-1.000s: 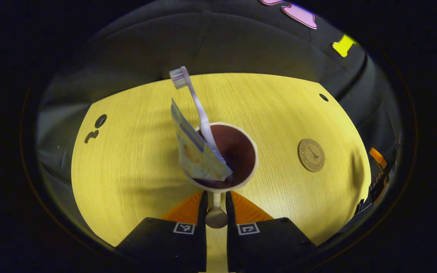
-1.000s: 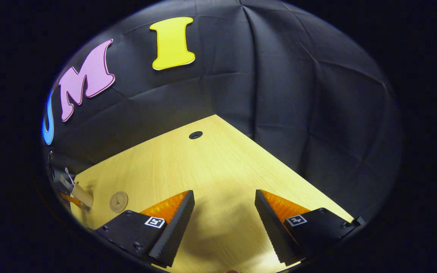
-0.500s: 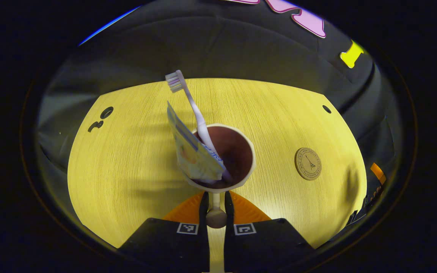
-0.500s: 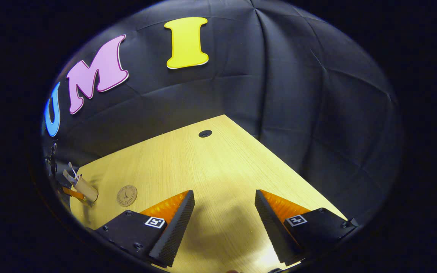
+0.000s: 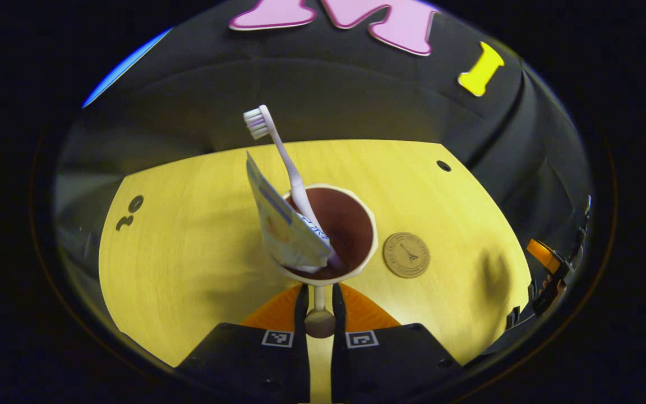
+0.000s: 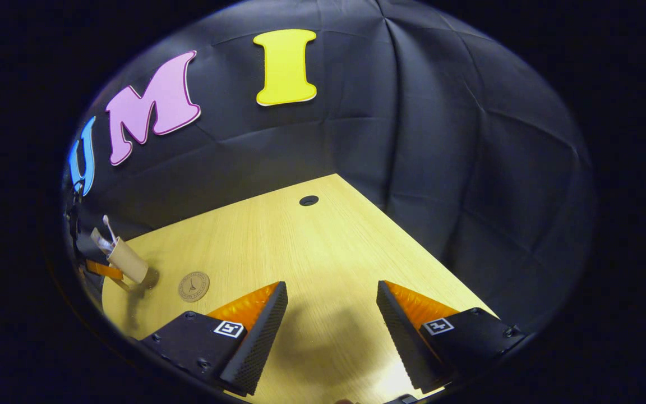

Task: Put the toothbrush and toothpaste on the desktop into the cup, then pick up the cup and place it on the coaster on the desktop.

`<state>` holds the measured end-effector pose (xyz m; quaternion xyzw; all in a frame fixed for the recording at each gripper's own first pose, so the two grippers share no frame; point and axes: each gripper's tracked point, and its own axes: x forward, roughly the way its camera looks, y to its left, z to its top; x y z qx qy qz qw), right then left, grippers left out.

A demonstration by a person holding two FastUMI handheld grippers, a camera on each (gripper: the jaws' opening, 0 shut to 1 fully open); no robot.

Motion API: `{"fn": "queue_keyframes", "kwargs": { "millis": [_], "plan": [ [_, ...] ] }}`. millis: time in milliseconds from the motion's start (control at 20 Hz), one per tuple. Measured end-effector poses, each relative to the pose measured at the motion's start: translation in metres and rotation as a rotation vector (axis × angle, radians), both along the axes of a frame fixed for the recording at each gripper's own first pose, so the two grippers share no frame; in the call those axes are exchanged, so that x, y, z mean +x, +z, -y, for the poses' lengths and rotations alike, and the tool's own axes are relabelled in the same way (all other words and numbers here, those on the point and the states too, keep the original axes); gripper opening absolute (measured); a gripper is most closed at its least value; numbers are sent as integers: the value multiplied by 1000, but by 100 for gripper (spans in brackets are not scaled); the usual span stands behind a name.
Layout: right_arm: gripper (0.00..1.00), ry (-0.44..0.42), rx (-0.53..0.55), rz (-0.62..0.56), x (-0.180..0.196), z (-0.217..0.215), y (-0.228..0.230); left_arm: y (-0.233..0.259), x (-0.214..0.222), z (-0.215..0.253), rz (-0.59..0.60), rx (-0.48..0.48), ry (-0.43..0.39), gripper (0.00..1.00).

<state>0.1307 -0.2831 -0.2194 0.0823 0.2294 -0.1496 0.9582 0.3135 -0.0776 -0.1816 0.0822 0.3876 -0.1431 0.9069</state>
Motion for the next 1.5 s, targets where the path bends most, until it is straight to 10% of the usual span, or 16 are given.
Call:
{"fn": "queue_keyframes", "kwargs": {
  "millis": [550,1200,1500],
  "plan": [
    [98,-12,33,-14,-35,-3,-14,-29,-6,101,-37,43,-196,19],
    [98,-64,51,-40,-64,14,-30,-53,-8,119,-118,160,-277,20],
    [98,-28,42,-37,-57,2,-24,-30,-8,111,-36,160,-234,43]
  ]
}}
